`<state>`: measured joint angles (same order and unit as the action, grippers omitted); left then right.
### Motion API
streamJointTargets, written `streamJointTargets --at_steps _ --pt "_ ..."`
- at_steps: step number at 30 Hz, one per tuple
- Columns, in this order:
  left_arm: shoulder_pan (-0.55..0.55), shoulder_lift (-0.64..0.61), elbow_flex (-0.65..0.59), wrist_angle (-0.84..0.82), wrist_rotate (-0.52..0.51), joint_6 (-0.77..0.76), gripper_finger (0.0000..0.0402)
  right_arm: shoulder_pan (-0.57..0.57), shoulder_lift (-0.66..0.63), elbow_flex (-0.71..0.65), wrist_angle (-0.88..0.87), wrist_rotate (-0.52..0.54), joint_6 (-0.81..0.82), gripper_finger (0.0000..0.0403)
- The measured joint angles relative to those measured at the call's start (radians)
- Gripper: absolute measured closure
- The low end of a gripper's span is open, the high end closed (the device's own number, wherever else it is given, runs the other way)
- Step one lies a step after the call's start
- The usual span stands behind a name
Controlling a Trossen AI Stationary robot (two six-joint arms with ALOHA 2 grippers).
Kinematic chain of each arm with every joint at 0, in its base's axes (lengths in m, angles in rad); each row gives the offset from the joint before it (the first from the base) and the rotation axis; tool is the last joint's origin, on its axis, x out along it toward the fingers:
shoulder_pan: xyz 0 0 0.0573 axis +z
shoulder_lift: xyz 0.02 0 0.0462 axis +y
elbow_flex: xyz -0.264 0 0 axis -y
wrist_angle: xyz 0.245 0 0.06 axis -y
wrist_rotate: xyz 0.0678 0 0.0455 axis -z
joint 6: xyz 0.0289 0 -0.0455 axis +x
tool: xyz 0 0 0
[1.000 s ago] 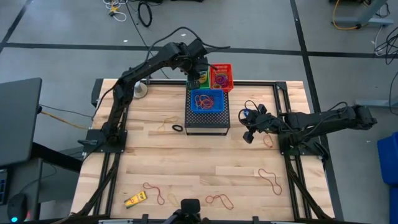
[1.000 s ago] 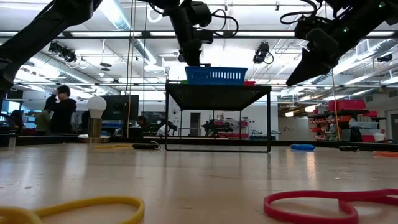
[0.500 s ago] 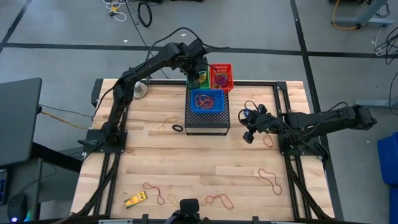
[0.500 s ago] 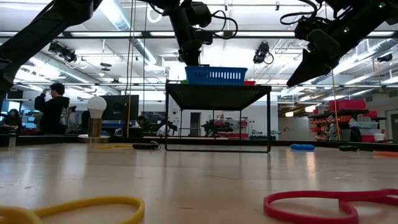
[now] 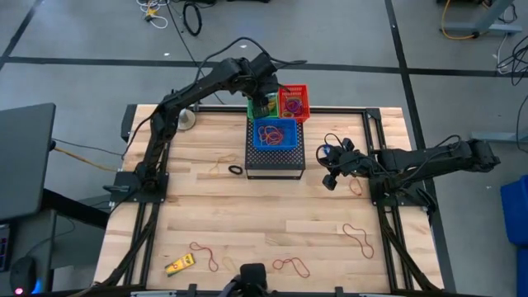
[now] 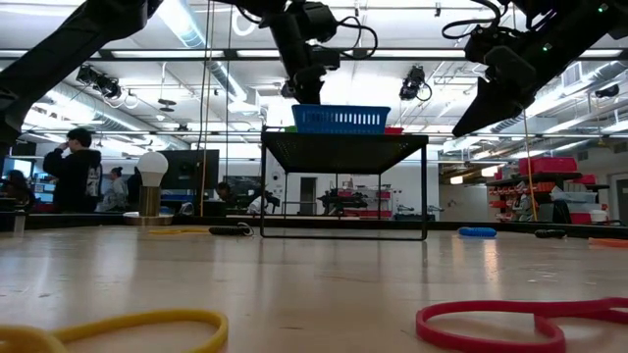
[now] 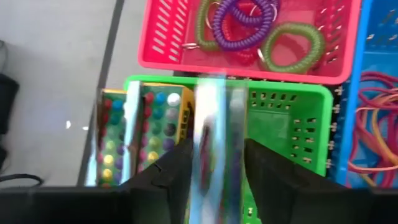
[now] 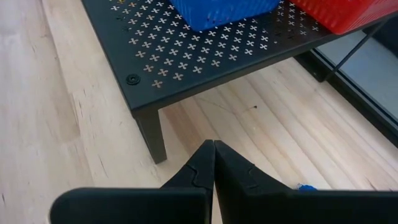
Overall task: Pick & Place Office Desk Supplies
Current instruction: Put the red rubber band into the blue bin on the shelf
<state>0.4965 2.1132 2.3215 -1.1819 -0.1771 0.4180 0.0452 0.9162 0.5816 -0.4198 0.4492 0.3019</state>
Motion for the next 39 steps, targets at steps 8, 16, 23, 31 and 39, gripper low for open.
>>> streamJointTargets --at_steps 8,16,23,31,39 --pt "-0.006 -0.007 0.000 -0.005 -0.067 0.033 0.0207 0.002 0.000 0.000 0.000 -0.001 0.000 0.0392" --pt "-0.015 -0.095 0.000 -0.012 -0.086 0.052 0.0201 0.002 0.000 0.000 0.001 -0.001 -0.003 0.0392" --pt "-0.023 -0.179 0.000 -0.043 -0.023 -0.144 0.0253 0.002 0.000 0.000 0.001 -0.004 -0.003 0.0392" --pt "-0.049 -0.264 0.000 -0.047 0.004 -0.302 0.0371 0.002 0.000 0.000 0.000 0.019 -0.077 0.0392" --pt "-0.191 -0.278 -0.075 0.054 -0.023 -0.369 0.0391 0.002 0.000 0.000 0.001 0.023 -0.109 0.0392"
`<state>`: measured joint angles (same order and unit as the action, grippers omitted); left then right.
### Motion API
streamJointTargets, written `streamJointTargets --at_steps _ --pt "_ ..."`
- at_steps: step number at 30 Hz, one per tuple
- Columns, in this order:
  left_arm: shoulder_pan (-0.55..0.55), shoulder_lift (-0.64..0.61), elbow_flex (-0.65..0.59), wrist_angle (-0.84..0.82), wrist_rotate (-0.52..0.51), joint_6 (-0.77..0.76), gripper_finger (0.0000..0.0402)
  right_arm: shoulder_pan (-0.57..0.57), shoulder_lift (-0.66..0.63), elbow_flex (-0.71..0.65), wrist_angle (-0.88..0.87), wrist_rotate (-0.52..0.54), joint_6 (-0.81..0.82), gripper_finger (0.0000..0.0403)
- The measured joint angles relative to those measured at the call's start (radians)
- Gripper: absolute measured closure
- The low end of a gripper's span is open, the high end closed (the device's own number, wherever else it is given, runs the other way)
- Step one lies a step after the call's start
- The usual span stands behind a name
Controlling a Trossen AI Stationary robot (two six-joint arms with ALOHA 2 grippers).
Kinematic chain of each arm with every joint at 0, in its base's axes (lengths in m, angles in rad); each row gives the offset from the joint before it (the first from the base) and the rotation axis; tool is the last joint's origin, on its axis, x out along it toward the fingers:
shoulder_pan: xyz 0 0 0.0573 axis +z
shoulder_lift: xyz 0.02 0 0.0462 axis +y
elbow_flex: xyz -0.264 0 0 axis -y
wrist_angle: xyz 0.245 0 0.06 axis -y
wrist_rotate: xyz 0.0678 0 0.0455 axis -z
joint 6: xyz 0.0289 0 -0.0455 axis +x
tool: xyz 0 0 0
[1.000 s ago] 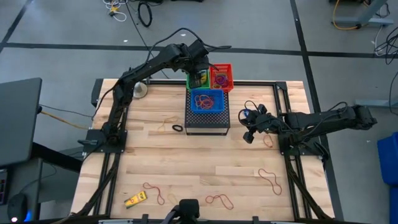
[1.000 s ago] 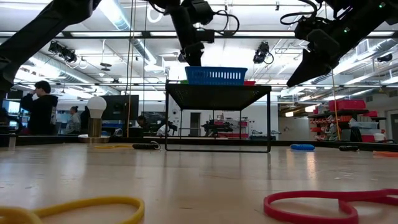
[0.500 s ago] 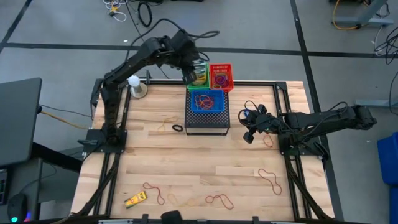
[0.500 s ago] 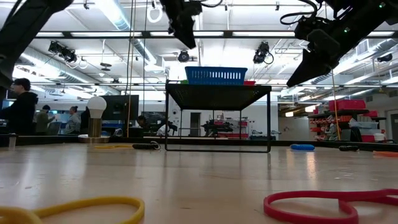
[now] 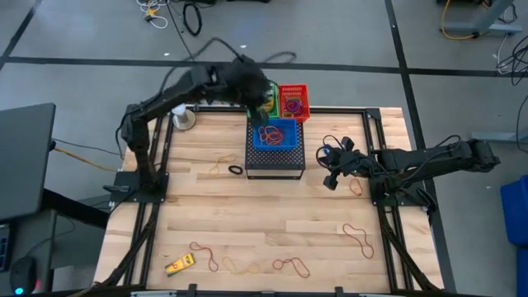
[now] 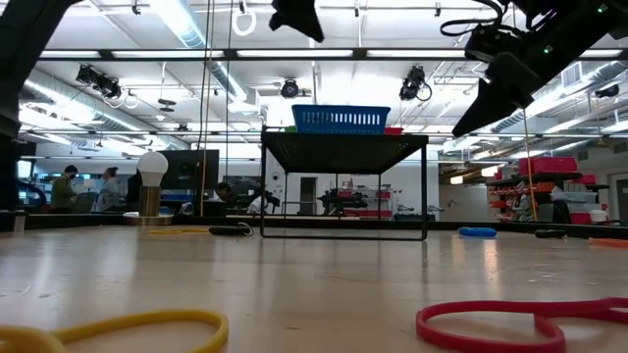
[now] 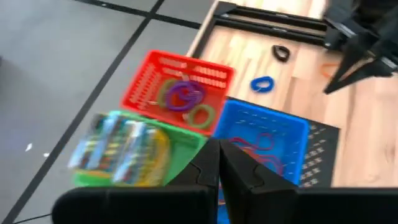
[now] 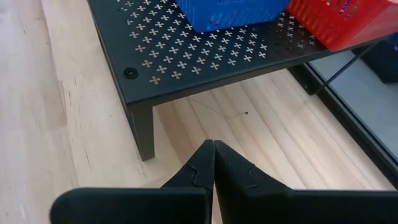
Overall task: Pick & Place Office Desk Supplies
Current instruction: Put the red rubber band into the blue bin on the shelf
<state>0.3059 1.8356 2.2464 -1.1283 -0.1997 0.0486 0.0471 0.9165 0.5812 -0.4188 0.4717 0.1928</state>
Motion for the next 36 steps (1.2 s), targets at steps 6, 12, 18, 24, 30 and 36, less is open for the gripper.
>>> streamJointTargets --at_steps 6,12,18,24,30,36 --pt "-0.104 -0.112 -0.289 0.265 -0.044 -0.079 0.0394 0.000 0.000 0.000 0.001 0.003 0.001 0.0392" --pt "-0.215 -0.251 -0.637 0.594 -0.137 -0.161 0.0393 0.000 0.000 0.000 0.002 -0.025 0.000 0.0392" --pt "-0.323 -0.374 -0.888 0.780 -0.251 -0.229 0.0393 0.000 0.000 0.001 -0.026 -0.031 -0.052 0.0392" --pt "-0.371 -0.471 -1.119 1.020 -0.271 -0.236 0.0393 0.004 0.000 0.051 -0.134 -0.055 -0.012 0.0399" --pt "-0.379 -0.545 -1.372 1.364 -0.164 -0.206 0.0393 0.057 0.009 0.143 -0.268 -0.054 0.090 0.0399" --pt "-0.376 -0.553 -1.544 1.667 -0.069 -0.221 0.0393 0.145 0.110 0.267 -0.500 -0.059 0.274 0.0401"
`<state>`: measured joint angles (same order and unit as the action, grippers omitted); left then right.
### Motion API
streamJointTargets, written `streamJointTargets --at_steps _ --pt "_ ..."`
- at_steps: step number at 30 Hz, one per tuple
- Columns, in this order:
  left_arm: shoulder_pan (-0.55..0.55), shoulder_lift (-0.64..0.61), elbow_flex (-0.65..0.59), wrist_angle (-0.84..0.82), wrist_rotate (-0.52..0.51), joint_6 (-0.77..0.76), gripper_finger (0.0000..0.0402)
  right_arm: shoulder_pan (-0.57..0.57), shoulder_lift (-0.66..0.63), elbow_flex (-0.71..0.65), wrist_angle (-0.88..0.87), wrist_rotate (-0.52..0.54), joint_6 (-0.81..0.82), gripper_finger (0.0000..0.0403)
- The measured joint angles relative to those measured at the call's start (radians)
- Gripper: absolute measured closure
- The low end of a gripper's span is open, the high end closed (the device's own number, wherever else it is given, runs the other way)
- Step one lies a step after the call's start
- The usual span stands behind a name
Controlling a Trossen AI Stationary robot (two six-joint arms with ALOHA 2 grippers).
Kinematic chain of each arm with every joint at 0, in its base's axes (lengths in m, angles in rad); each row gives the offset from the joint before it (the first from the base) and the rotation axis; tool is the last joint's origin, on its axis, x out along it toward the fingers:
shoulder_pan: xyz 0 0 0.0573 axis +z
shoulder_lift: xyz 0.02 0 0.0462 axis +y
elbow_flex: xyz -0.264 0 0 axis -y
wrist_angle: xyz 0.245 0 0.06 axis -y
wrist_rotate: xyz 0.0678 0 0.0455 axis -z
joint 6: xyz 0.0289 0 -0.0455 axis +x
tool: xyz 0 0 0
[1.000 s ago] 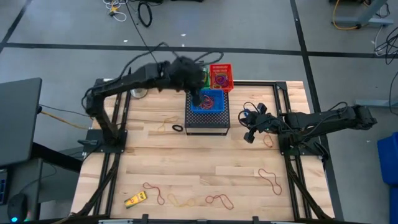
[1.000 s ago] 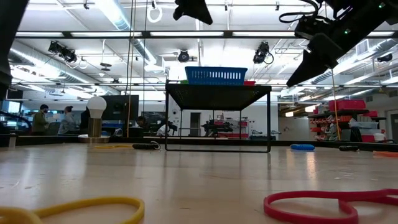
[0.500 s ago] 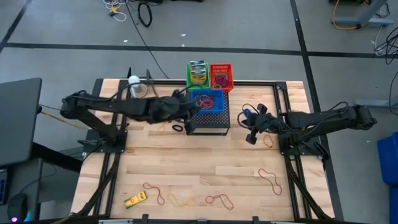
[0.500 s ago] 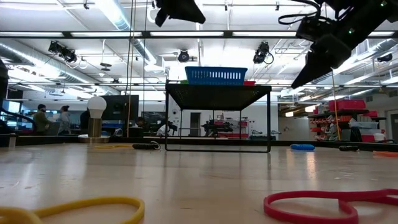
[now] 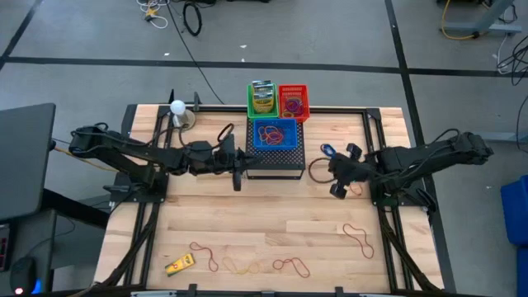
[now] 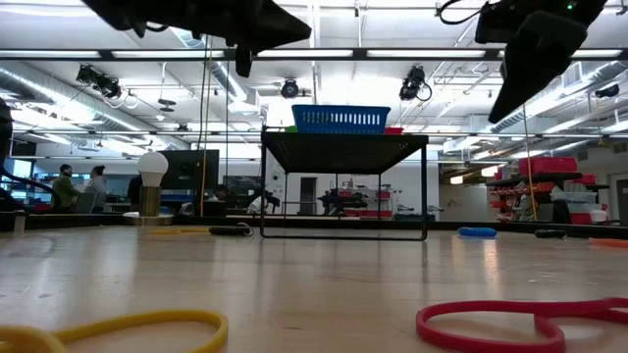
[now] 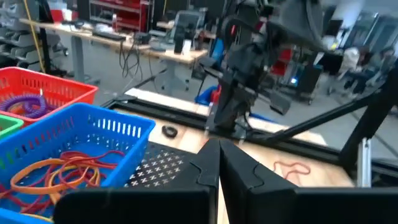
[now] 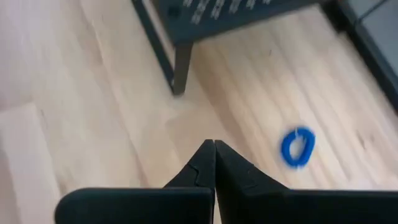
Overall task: Pick & Place Office Desk Supplies
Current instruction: Put the red rubber band into the blue bin on the shelf
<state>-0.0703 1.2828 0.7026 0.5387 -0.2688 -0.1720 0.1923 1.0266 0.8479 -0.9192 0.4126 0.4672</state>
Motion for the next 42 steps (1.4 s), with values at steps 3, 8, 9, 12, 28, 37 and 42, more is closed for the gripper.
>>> streamJointTargets --at_steps 3,8,9,12,28,37,42 --pt "0.000 0.000 -0.030 0.009 0.004 -0.017 0.0393 0.046 0.071 0.069 -0.083 -0.014 0.095 0.0400" --pt "-0.002 0.000 -0.035 -0.002 0.012 0.002 0.0392 0.139 0.175 0.156 -0.119 -0.054 0.242 0.0393" --pt "-0.003 0.000 -0.035 -0.005 0.018 0.010 0.0392 0.159 0.188 0.167 -0.131 -0.069 0.276 0.0392" --pt "-0.003 0.000 -0.035 -0.004 0.020 0.026 0.0392 0.222 0.211 0.180 -0.180 -0.100 0.412 0.0388" --pt "0.030 0.001 -0.035 -0.012 -0.021 0.112 0.0392 0.579 0.211 -0.075 0.024 -0.249 0.799 0.0359" --pt "0.065 0.002 -0.035 -0.012 -0.022 0.078 0.0392 0.623 0.211 -0.248 0.110 -0.294 0.763 0.0322" --pt "0.064 0.002 -0.035 -0.012 -0.022 0.055 0.0392 0.624 0.211 -0.324 0.269 -0.340 0.731 0.0327"
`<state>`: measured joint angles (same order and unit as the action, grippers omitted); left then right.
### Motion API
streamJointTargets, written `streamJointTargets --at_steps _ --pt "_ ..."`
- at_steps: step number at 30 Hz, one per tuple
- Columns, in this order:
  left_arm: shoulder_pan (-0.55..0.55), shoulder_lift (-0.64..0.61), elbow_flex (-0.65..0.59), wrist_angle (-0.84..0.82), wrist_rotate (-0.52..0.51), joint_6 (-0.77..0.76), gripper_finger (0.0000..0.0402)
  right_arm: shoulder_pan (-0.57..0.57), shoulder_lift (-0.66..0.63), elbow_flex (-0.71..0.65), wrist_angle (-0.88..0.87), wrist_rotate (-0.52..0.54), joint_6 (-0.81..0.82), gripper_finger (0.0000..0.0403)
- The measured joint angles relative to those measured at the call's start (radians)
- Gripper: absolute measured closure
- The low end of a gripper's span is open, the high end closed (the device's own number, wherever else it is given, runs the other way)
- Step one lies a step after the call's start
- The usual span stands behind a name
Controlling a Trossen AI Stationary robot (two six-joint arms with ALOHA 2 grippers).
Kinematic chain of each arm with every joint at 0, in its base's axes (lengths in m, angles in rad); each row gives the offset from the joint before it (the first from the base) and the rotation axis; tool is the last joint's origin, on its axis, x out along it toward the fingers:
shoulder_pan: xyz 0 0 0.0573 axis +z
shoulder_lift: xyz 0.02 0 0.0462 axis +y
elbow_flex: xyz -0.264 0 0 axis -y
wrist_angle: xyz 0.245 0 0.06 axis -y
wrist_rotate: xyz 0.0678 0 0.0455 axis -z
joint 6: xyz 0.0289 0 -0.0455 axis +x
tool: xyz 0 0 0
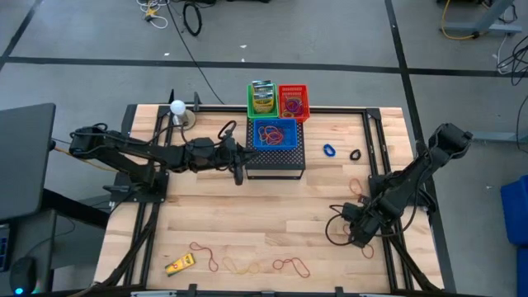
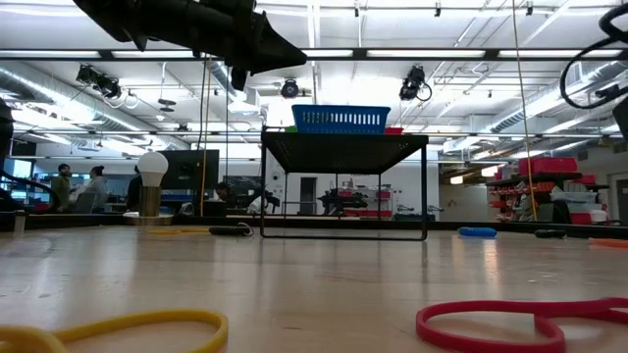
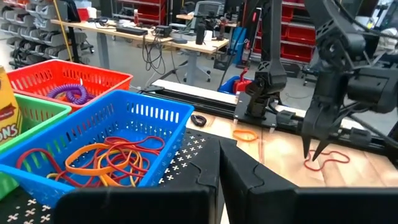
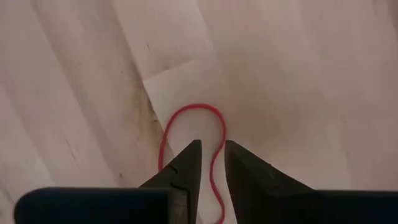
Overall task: Pick & Place Office Desk Supplies
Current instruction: Put the red rubber band into the blue bin on the shelf
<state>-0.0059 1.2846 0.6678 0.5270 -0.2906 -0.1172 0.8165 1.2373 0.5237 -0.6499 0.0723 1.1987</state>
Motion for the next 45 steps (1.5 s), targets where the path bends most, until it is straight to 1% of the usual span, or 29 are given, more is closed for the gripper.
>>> streamJointTargets --at_steps 11,25,28,30,34,38,41,45 --pt "-0.001 0.000 0.000 0.000 0.003 -0.054 0.0392 0.000 -0.004 -0.063 0.057 0.007 0.024 0.0329" --pt "-0.001 0.000 0.001 0.000 0.004 -0.076 0.0392 -0.003 -0.002 -0.065 0.061 0.011 0.024 0.0369" --pt "-0.001 0.000 0.001 0.000 0.004 -0.076 0.0392 -0.003 0.001 -0.049 0.047 0.002 0.043 0.0391" --pt "-0.001 0.000 0.001 0.000 0.004 -0.076 0.0392 -0.003 0.003 -0.037 0.037 -0.001 0.041 0.0398" --pt "-0.001 0.000 0.001 -0.001 0.004 -0.074 0.0392 -0.003 0.003 -0.002 0.038 -0.003 0.043 0.0399" --pt "-0.001 0.000 0.001 -0.001 0.004 -0.074 0.0392 -0.003 0.002 0.032 0.027 0.026 0.045 0.0400" --pt "-0.001 0.000 0.001 -0.001 0.003 -0.070 0.0392 -0.003 0.002 0.058 0.000 0.057 0.047 0.0401" --pt "-0.001 0.000 0.001 -0.001 0.004 -0.067 0.0392 -0.003 0.001 0.077 -0.043 0.059 0.047 0.0401"
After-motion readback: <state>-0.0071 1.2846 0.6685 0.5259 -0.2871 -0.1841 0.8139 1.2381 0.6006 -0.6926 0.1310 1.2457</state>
